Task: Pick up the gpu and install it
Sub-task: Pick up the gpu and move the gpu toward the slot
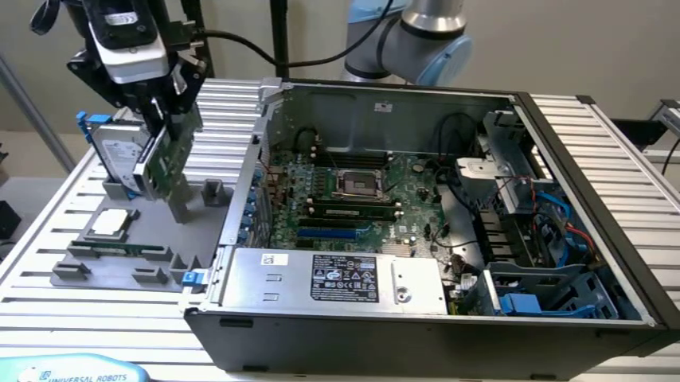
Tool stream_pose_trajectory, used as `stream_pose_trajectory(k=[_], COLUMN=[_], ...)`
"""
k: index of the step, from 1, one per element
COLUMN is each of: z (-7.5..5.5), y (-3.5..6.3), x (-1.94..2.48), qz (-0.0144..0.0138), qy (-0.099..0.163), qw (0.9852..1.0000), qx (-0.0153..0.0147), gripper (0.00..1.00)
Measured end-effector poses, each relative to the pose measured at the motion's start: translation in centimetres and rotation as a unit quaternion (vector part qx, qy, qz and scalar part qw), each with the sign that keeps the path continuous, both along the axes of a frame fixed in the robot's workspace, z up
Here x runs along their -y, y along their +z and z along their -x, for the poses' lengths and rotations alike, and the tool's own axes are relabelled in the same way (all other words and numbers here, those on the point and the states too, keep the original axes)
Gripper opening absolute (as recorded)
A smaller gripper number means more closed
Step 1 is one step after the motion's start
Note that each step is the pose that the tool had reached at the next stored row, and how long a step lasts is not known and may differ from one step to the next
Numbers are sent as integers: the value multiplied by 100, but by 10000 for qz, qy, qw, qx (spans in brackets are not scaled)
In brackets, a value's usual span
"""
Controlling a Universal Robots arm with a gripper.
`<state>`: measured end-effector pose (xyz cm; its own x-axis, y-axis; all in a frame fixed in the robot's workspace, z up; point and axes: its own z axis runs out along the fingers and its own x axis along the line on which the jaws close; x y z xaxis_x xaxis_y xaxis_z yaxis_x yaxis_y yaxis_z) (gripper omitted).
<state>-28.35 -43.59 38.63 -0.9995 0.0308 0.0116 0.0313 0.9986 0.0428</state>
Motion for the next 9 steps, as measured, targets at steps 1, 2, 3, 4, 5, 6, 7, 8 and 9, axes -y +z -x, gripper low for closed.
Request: stream_pose_trajectory(k=[1, 2, 3, 4, 5, 6, 7, 8, 9], z=[-28, -63, -103, -149, -195, -238, -287, -332, -377], y=[45, 90, 135, 180, 226, 270, 319, 364, 408], x=[-1, -1, -2, -2, -2, -2, -2, -2, -2], qz=[0, 0, 0, -1, 0, 0, 0, 0, -1], qy=[0, 0, 0, 0, 0, 0, 0, 0, 0], qw=[10000, 10000, 10000, 10000, 10000, 10000, 10000, 10000, 10000], qx=[0, 0, 0, 0, -1, -1, -3, -5, -6], gripper=[27, 27, 27, 27, 27, 27, 27, 27, 27])
